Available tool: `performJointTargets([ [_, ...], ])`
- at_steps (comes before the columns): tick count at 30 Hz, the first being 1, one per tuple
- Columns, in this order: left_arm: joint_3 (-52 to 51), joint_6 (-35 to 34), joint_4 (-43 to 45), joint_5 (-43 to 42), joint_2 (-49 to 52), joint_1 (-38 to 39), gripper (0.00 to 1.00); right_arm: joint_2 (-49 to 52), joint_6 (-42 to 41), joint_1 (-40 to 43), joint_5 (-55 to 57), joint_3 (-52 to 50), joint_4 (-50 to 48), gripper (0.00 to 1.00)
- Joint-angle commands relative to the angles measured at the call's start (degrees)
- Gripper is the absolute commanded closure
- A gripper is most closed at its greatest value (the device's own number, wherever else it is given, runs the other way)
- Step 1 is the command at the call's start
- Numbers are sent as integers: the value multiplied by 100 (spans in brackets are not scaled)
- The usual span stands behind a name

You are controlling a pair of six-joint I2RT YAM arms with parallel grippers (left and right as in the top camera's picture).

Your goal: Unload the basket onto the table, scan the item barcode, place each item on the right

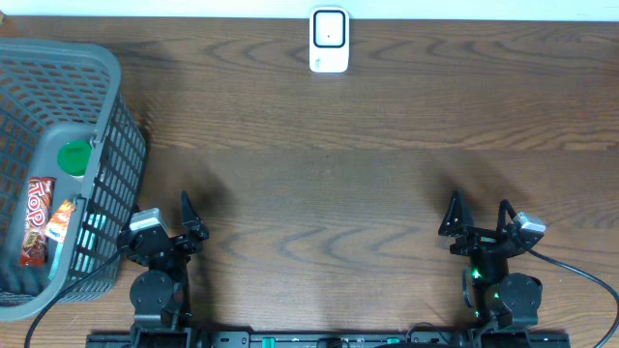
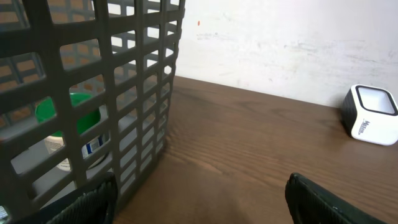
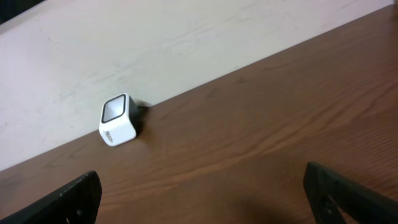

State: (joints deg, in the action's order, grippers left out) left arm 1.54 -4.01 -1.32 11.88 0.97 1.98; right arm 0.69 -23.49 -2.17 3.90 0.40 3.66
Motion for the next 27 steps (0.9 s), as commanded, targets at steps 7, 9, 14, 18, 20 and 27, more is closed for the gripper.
performJointTargets([
  [7,-127,98,-186,-52,11,20,14,-4,-7,-15,48,-9,22,1],
  [9,-127,98,-186,-52,11,20,14,-2,-7,-15,50,-9,20,1],
  [14,-127,98,-186,-52,11,20,14,-4,-7,-15,48,-9,20,1],
  [18,-127,98,-186,-52,11,20,14,-4,-7,-15,48,-9,20,1],
  [20,-127,98,-186,-52,11,20,14,-4,-7,-15,50,-9,20,1],
  [27,-127,70,-76,-81,11,20,14,0,-7,-15,48,-9,22,1],
])
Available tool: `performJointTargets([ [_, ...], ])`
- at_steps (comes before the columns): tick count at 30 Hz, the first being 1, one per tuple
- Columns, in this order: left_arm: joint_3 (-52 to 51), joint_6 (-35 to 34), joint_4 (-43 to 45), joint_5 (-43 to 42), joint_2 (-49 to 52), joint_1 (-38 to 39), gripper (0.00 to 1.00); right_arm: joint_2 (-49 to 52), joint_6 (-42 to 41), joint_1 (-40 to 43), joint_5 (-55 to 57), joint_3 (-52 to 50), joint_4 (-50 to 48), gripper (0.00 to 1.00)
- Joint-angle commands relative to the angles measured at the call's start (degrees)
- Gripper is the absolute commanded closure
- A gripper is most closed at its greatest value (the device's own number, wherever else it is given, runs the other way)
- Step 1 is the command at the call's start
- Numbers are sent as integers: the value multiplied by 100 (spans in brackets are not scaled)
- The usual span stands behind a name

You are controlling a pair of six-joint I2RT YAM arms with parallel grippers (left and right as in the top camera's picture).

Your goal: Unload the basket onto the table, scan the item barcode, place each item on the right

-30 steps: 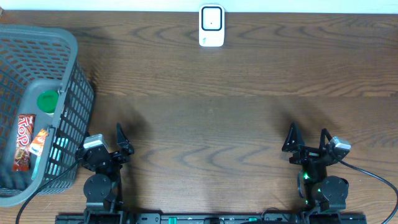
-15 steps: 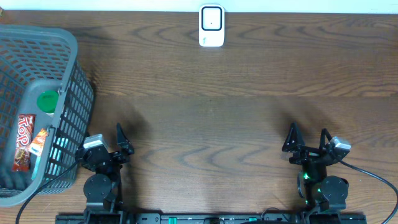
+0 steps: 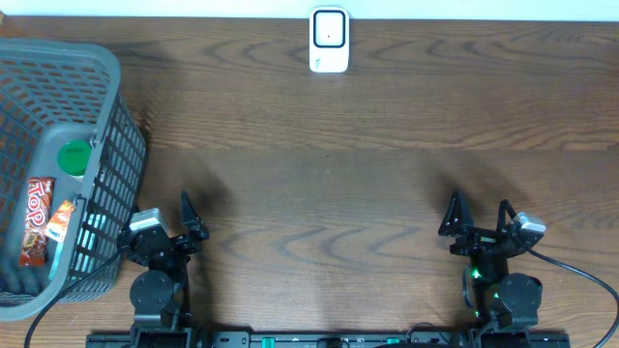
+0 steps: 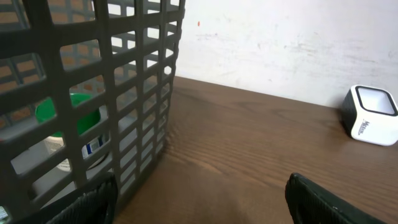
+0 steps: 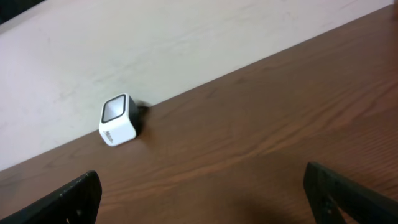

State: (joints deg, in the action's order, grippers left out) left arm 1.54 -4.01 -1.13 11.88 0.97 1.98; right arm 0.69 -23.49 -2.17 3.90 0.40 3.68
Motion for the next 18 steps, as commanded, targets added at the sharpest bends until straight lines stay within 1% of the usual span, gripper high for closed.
performJointTargets([
  [1,-127,9,-103,-299,11,20,14,0,-7,-15,48,-9,20,1],
  [5,-61,13,-98,-1110,11,20,14,2,-7,-15,48,-9,20,1],
  [10,219,11,-153,-1685,35,20,14,2,-7,-15,48,-9,20,1],
  [14,632,11,-354,-2002,251,24,14,2,-7,-15,50,-9,17,1],
  [18,1399,11,-730,-2090,807,24,14,2,-7,-15,48,-9,20,1],
])
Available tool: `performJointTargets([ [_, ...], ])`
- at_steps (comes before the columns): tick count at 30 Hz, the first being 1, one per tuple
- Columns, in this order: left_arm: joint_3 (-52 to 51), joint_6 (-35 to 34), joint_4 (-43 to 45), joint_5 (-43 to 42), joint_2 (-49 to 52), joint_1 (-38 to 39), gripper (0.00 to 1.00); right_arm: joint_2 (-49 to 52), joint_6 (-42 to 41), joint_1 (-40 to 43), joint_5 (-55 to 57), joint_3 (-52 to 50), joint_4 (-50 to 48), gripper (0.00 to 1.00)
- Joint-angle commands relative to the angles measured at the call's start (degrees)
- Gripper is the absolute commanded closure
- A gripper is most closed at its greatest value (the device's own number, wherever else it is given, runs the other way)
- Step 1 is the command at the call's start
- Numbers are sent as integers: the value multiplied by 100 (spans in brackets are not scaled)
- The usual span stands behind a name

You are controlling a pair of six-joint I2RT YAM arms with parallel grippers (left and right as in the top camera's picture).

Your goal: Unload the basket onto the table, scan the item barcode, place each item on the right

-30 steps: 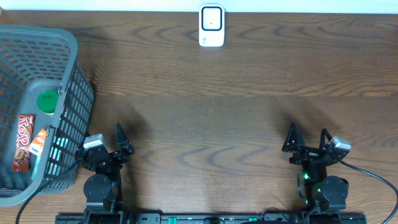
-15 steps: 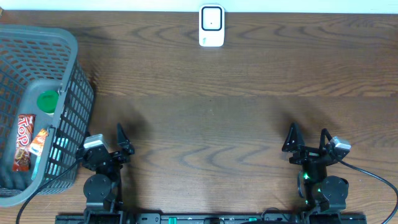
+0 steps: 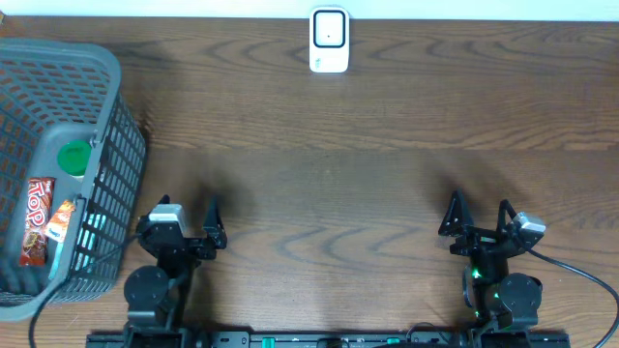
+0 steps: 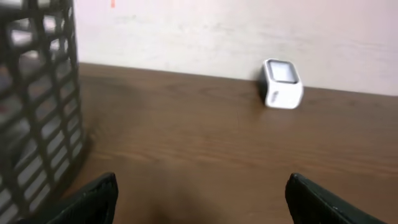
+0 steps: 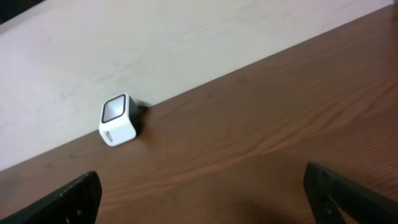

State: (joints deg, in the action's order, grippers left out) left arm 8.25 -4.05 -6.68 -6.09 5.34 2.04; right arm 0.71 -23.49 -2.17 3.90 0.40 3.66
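Note:
The white barcode scanner (image 3: 329, 41) stands at the table's far edge, also seen in the left wrist view (image 4: 283, 84) and the right wrist view (image 5: 119, 119). A grey mesh basket (image 3: 106, 155) at the left holds a green-lidded bottle (image 3: 73, 157) and a red snack packet (image 3: 37, 220). My left gripper (image 3: 213, 224) (image 4: 199, 199) is open and empty near the front edge, right of the basket (image 4: 37, 118). My right gripper (image 3: 478, 215) (image 5: 199, 193) is open and empty at the front right.
A pale wall (image 4: 217, 31) runs behind the table's far edge. Brown wooden tabletop (image 3: 329, 174) lies between the grippers and the scanner. Both arm bases sit at the near edge.
My left wrist has turned to the right, away from the basket; its view now faces the scanner with the basket at the left edge. The right arm has not moved.
At both earlier moments the two grippers rested open at the front edge, the left one facing the basket's corner with the green-lidded bottle showing through the mesh. Now the left gripper faces the far edge and the scanner.

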Motion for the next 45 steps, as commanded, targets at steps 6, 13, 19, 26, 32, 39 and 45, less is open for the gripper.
performJointTargets([
  [6,2846,15,-1906,-293,2090,17,14,0,-7,-15,48,-9,20,1],
  [13,5209,17,-4345,-1093,4133,17,13,0,-7,-15,48,-9,20,1],
  [19,5963,-188,-4325,-1963,4951,9,14,0,-7,-15,48,-9,22,1],
  [26,8417,-870,-5272,-1156,6048,-564,14,0,-7,-15,48,-9,22,1],
  [32,10327,-1147,-6205,-920,6776,-1794,14,0,-7,-15,48,-9,20,1],
  [39,10716,-2494,-7060,120,7495,-4013,14,0,-4,-15,50,-9,22,1],
  [45,10712,-2214,-7385,122,8502,-4406,13,0,-4,-15,48,-9,22,1],
])
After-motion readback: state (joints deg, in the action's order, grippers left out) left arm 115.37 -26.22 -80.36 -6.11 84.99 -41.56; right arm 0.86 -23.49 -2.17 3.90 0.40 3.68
